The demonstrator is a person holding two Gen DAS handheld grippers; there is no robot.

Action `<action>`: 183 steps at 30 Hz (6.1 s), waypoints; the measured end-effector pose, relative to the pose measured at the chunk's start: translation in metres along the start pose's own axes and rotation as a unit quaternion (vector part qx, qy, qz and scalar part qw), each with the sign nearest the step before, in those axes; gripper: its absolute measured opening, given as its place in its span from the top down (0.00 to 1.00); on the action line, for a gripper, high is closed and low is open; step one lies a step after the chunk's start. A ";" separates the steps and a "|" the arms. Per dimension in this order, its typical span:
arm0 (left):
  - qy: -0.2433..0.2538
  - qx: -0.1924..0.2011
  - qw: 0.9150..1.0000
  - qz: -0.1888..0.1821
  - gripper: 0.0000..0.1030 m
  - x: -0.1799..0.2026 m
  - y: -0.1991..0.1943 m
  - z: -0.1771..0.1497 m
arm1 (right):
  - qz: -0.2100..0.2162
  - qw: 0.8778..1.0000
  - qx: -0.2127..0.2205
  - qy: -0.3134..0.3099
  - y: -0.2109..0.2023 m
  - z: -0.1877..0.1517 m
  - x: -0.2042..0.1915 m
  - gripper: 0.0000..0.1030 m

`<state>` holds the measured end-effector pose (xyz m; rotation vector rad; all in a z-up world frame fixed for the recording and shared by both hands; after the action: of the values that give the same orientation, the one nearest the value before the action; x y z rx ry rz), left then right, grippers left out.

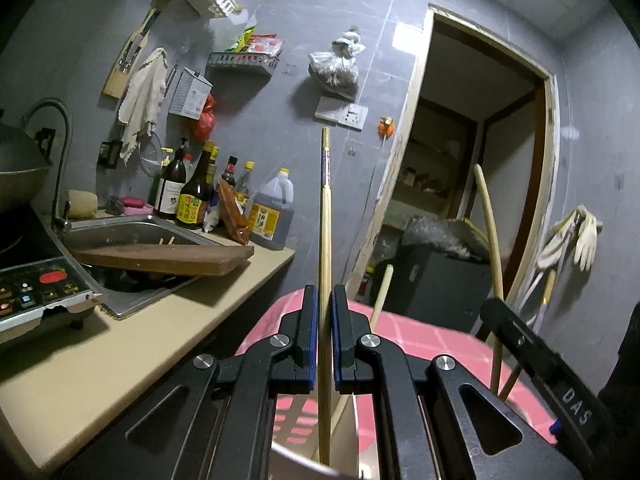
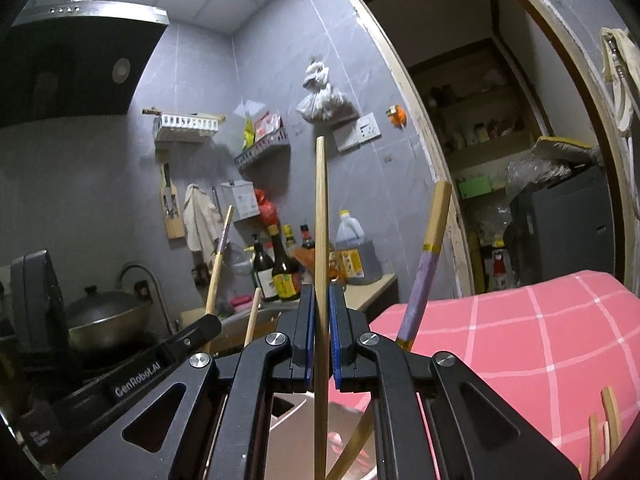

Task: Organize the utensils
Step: 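Lift the chopstick with the left tool while the right tool carries its chopstick to the holder, then lower the chopstick into the holder and open the left tool while the right tool releases its own, then withdraw both open tools from the white holder toward the loose chopsticks, then grasp one wooden chopstick with the left tool while the right tool grasps another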

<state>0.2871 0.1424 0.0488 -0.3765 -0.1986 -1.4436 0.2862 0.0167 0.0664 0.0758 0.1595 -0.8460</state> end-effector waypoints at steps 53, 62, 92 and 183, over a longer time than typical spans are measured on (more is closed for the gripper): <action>0.050 -0.015 0.999 -0.012 0.94 0.015 -0.014 -0.029 | 0.024 0.999 -0.026 0.014 -0.017 -0.013 0.002 0.94; 0.036 -0.019 0.999 -0.020 0.91 0.012 -0.015 -0.028 | 0.018 1.000 -0.023 0.006 -0.021 -0.007 0.001 0.89; 0.023 -0.011 0.999 -0.038 0.45 0.035 -0.053 -0.010 | -0.032 0.999 -0.007 -0.018 -0.089 0.033 0.005 0.42; 0.131 -0.475 0.862 -0.122 0.97 0.189 -0.009 -0.230 | -0.098 0.880 -0.394 0.246 -0.159 -0.121 0.194 0.95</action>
<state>0.2799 -0.1180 -0.0955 -0.9695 0.7525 -1.7557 0.2797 -0.2161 -0.0864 -0.5073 0.9952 -0.8942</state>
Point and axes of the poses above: each gripper's, at about its wrist camera, not at the fingertips, and y roughly the way its jaws point, x to its right, z to its top, the point moved 9 cm from there along y, roughly the way its jaws point, and after that the axes turned 4 degrees about -y, right-handed, at the moved point
